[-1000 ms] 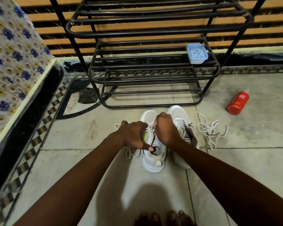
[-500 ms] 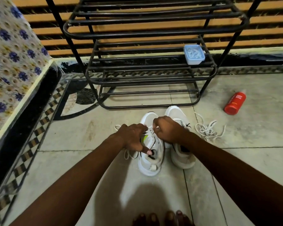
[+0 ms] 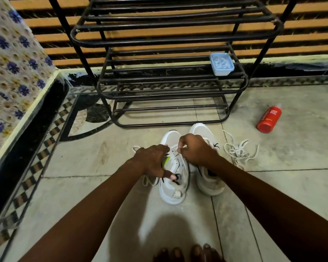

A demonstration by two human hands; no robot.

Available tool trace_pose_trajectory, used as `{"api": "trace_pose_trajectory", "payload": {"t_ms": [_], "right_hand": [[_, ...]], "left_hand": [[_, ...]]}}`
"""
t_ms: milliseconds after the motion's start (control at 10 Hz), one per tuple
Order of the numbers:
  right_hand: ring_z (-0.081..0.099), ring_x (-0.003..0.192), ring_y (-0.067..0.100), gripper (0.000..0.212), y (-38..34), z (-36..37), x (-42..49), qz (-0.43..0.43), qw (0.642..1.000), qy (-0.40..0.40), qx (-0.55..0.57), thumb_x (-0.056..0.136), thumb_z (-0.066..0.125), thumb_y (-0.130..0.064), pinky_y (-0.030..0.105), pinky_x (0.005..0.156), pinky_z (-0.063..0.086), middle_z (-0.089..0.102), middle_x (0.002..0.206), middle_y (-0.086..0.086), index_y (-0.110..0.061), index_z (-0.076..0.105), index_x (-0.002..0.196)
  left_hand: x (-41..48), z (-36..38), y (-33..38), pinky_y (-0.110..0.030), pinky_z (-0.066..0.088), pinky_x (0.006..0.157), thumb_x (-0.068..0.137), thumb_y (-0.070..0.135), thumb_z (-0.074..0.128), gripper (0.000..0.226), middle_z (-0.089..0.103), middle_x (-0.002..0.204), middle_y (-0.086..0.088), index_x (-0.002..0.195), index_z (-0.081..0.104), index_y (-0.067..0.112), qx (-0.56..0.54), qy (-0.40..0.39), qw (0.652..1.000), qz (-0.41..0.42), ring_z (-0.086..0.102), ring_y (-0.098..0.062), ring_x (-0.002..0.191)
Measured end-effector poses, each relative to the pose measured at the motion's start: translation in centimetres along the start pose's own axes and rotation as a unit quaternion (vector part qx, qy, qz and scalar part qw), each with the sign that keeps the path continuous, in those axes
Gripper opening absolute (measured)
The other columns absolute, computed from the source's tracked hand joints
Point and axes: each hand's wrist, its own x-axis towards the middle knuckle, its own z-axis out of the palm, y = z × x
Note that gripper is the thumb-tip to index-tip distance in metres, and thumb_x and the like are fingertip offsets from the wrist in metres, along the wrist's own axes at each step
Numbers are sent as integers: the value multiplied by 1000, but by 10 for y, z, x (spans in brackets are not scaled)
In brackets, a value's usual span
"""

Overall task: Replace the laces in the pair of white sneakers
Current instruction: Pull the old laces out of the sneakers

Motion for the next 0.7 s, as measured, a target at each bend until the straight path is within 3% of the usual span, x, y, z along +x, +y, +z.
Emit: {"api": "trace_pose_trajectory", "payload": {"t_ms": [100,200,300,400,500,600,700], "right_hand": [[61,83,21,11,-2,0,7,42,990,15,136,91,65,-10,22,69,42,65,83,5,1,64,91],[45,51,15,10,-6,-1,12,214,858,48,465,96,63,-14,23,47,35,50,67,2,-9,57,91],[56,65,13,11,6,1,5,92,958,85,259,93,65,-14,25,61,44,61,72,-3,-14,61,82],[58,85,26,14,14,-1,2,-103,981,20,-163,94,60,-19,35,81,40,65,86,9,-8,67,88],[56,73,23,16,12,3,7,-113,988,91,53,90,57,-7,31,75,39,61,76,6,-5,68,78],[43,49,12,27,4,-2,15,227,722,148,637,95,49,-4,24,50,36,50,60,-1,-13,58,71],[40,39,7,33,11,-8,14,199,848,57,487,92,65,-17,20,45,32,46,48,-6,-15,57,61]], "left_hand": [[2,1,0,-51,39,111,57,95,63,125,34,161,12,157,25,30,4,1,1000,-9,35,-15,147],[5,1,-2,-51,34,114,58,98,59,128,26,166,11,160,20,30,2,4,1000,-22,31,-16,151],[10,1,-2,-52,34,114,54,101,55,130,27,166,10,159,22,31,10,2,1000,-23,31,-17,151],[10,3,-3,-51,32,115,55,100,56,129,24,168,11,159,22,32,4,0,1000,-24,28,-15,152],[8,0,-2,-52,36,113,57,98,58,126,29,165,11,157,24,31,1,-3,1000,-21,33,-17,149],[8,-8,4,-53,42,102,57,95,62,116,45,151,8,147,35,28,23,-14,1000,-10,46,-22,137],[9,-13,10,-48,42,94,59,93,64,110,48,145,8,144,40,27,43,-30,999,-8,48,-22,133]]}}
